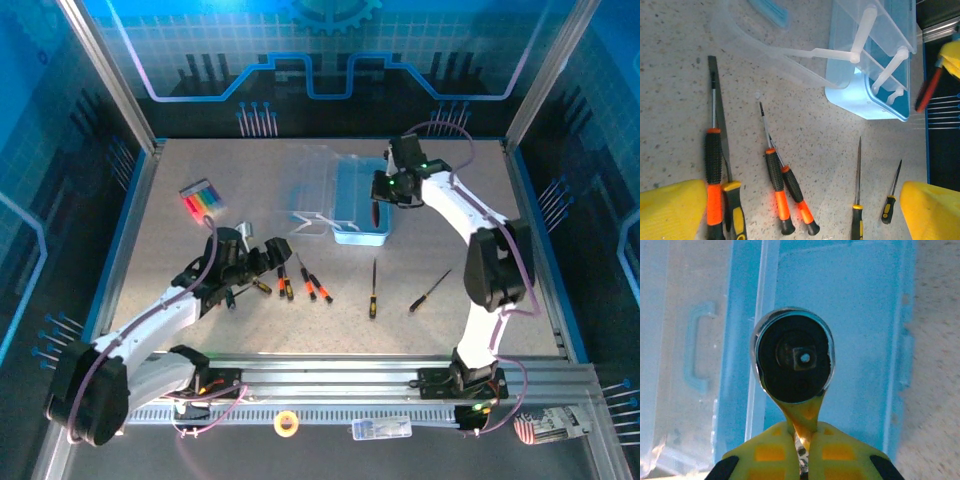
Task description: Pack the tool kit
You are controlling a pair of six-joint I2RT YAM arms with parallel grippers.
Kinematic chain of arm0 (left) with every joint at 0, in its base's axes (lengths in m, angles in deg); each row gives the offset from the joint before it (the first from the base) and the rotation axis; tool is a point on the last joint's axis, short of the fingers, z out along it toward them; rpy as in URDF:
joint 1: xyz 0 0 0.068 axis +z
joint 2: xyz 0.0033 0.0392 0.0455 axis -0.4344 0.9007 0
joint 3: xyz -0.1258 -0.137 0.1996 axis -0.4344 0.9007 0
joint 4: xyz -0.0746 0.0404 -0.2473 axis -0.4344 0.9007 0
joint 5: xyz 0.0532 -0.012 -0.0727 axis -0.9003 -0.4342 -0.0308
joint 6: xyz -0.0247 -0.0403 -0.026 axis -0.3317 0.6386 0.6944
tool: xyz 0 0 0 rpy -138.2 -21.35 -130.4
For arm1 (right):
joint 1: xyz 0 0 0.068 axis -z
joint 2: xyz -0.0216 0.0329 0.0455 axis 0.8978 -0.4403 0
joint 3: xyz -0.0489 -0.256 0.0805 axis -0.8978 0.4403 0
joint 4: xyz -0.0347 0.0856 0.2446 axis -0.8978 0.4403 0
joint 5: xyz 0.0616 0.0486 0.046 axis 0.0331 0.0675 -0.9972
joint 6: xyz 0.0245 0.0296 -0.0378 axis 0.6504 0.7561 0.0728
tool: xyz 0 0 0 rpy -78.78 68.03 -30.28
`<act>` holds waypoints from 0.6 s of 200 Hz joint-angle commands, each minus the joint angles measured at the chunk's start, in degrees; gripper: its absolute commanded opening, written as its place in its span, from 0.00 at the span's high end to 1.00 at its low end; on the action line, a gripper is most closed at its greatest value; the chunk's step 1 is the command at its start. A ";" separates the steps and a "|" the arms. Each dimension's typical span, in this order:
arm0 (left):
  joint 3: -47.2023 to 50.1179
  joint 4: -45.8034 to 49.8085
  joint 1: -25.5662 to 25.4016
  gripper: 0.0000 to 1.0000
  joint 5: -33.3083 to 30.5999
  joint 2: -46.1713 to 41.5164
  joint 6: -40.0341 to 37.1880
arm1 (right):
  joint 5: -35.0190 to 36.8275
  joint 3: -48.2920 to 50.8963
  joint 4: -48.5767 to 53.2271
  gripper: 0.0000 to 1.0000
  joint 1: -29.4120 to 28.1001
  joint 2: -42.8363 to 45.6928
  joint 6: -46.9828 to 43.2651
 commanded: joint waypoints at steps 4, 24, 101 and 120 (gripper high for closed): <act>0.83 2.96 0.37 0.01 -2.82 -6.06 0.15 | -2.86 -6.64 -0.36 1.00 -1.13 -5.80 0.89; 0.69 4.39 0.38 0.01 -3.04 -8.82 -0.68 | -3.24 -10.85 0.62 1.00 -1.12 -10.57 1.27; 0.32 6.14 0.37 0.01 -3.05 -9.89 -0.72 | -3.38 -17.85 2.10 1.00 -0.70 -21.56 3.11; 0.08 6.28 0.38 0.01 -3.10 -9.75 -0.73 | -3.44 -18.23 2.09 1.00 -0.62 -22.68 3.06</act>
